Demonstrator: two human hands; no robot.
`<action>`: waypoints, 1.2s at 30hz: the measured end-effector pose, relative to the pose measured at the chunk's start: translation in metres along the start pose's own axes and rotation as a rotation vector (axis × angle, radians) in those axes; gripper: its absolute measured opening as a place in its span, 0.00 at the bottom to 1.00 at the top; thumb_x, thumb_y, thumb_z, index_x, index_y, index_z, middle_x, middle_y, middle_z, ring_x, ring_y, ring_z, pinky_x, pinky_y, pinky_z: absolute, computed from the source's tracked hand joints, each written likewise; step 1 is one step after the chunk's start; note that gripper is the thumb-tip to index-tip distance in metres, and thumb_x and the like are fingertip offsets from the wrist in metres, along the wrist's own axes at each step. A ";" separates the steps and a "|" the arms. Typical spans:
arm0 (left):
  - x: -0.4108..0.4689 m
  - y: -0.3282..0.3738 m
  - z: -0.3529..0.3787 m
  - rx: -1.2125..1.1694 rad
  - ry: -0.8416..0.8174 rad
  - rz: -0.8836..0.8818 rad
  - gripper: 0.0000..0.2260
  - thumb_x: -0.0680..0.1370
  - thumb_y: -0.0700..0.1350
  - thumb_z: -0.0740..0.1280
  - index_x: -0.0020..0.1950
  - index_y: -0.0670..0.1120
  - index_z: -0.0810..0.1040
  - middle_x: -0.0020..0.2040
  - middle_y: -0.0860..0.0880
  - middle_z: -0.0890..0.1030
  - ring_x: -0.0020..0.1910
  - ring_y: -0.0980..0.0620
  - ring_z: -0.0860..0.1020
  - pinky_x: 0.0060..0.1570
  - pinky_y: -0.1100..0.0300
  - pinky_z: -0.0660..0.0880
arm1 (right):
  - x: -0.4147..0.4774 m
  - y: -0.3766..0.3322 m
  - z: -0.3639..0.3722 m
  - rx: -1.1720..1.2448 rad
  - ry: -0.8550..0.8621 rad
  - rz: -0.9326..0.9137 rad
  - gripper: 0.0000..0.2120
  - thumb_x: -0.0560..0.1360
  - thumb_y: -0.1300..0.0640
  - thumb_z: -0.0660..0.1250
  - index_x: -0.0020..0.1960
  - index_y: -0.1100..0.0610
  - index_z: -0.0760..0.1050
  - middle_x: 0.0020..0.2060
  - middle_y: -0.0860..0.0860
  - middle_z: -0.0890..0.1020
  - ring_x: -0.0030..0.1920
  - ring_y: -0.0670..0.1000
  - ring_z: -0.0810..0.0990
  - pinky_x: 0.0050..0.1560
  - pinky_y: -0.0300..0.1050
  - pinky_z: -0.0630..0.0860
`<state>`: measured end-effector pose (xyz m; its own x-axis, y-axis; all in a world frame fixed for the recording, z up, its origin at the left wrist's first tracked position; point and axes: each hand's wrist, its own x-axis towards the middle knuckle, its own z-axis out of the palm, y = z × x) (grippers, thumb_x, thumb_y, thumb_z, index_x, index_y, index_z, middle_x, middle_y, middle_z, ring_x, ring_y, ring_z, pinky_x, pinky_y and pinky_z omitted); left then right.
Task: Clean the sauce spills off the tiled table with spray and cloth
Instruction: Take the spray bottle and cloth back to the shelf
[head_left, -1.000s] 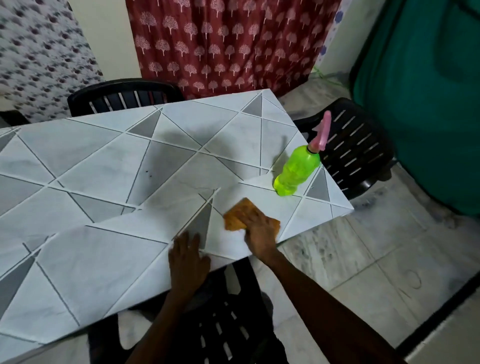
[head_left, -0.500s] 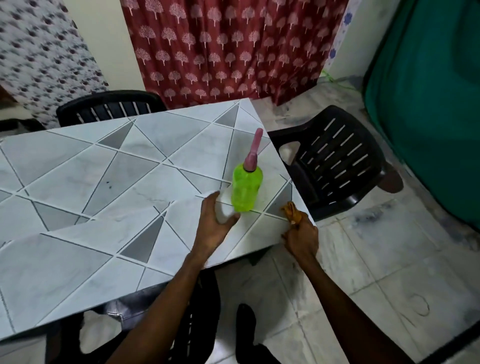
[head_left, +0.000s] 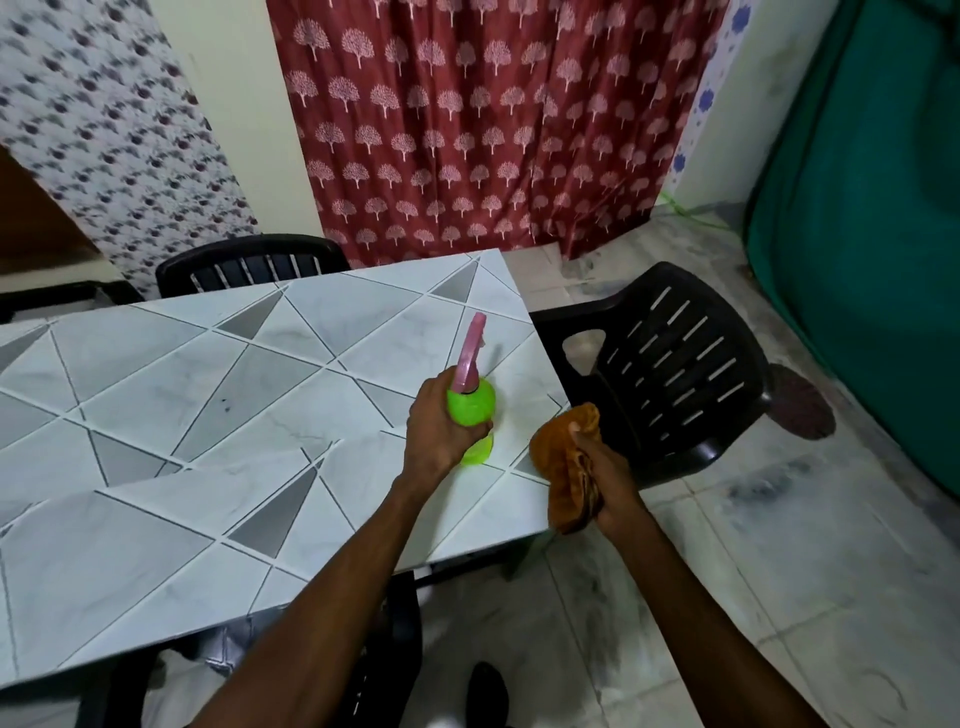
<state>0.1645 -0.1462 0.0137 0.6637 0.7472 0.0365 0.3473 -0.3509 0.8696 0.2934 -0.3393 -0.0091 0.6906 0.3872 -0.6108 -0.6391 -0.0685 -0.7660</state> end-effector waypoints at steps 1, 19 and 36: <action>-0.004 0.000 -0.004 -0.019 0.026 -0.002 0.28 0.59 0.52 0.77 0.57 0.58 0.75 0.51 0.55 0.81 0.52 0.53 0.81 0.51 0.49 0.78 | -0.001 -0.001 0.003 -0.011 -0.052 0.004 0.16 0.74 0.57 0.75 0.60 0.61 0.80 0.53 0.58 0.86 0.53 0.57 0.85 0.55 0.52 0.81; -0.192 -0.057 -0.220 0.090 0.585 -0.235 0.30 0.56 0.61 0.80 0.55 0.57 0.76 0.48 0.54 0.78 0.50 0.51 0.79 0.49 0.50 0.77 | -0.131 0.101 0.173 -0.173 -0.573 0.258 0.24 0.70 0.64 0.70 0.66 0.65 0.77 0.57 0.64 0.83 0.48 0.60 0.85 0.48 0.53 0.83; -0.490 -0.196 -0.522 0.214 0.986 -0.495 0.33 0.58 0.58 0.81 0.61 0.57 0.77 0.49 0.54 0.76 0.51 0.51 0.78 0.47 0.54 0.75 | -0.413 0.342 0.424 -0.415 -0.933 0.441 0.16 0.74 0.62 0.64 0.60 0.64 0.81 0.49 0.64 0.85 0.43 0.61 0.86 0.42 0.53 0.84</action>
<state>-0.5746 -0.1486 0.0821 -0.3602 0.9178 0.1667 0.5970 0.0895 0.7972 -0.3540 -0.1325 0.0663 -0.2058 0.7810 -0.5897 -0.4825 -0.6052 -0.6332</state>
